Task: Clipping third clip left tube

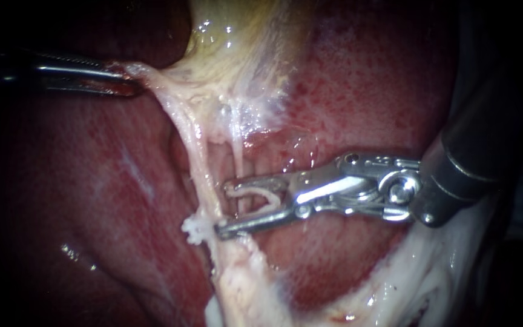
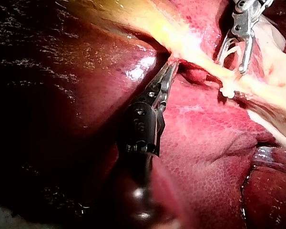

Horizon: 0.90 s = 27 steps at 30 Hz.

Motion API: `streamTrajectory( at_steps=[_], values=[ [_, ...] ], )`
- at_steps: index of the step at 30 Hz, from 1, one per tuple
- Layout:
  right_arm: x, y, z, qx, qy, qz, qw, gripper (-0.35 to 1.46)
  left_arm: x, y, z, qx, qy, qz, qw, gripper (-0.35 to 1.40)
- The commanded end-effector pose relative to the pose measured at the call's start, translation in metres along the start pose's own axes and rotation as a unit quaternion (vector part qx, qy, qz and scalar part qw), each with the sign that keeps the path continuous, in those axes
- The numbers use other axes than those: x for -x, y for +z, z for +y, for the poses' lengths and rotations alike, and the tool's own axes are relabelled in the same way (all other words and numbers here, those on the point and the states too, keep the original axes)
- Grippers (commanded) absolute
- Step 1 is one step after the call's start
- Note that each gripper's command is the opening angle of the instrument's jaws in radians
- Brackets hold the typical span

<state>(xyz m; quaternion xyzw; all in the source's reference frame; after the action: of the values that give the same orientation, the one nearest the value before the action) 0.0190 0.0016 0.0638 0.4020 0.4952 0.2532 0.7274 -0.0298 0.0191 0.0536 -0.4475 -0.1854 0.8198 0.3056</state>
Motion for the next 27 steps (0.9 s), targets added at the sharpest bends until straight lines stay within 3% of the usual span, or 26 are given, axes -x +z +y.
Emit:
streamTrajectory(
  at_steps=[1,9,27],
  values=[
    [0.0,0.0,0.0002,0.0,0.0,0.0,1.0,0.5,0.0,0.0,0.0,0.0,0.0,0.0,1.0,-0.35],
    [-0.0003,0.0005,0.0005,-0.002,0.0,-0.001,1.0,0.5,0.0,0.0,0.0,0.0,0.0,0.0,1.0,-0.35],
    [-0.0035,0.0059,0.0003,-0.031,0.011,0.029,0.999,0.5,0.0001,0.0,0.0,0.0,0.0,0.0,1.0,-0.35]
  ],
)
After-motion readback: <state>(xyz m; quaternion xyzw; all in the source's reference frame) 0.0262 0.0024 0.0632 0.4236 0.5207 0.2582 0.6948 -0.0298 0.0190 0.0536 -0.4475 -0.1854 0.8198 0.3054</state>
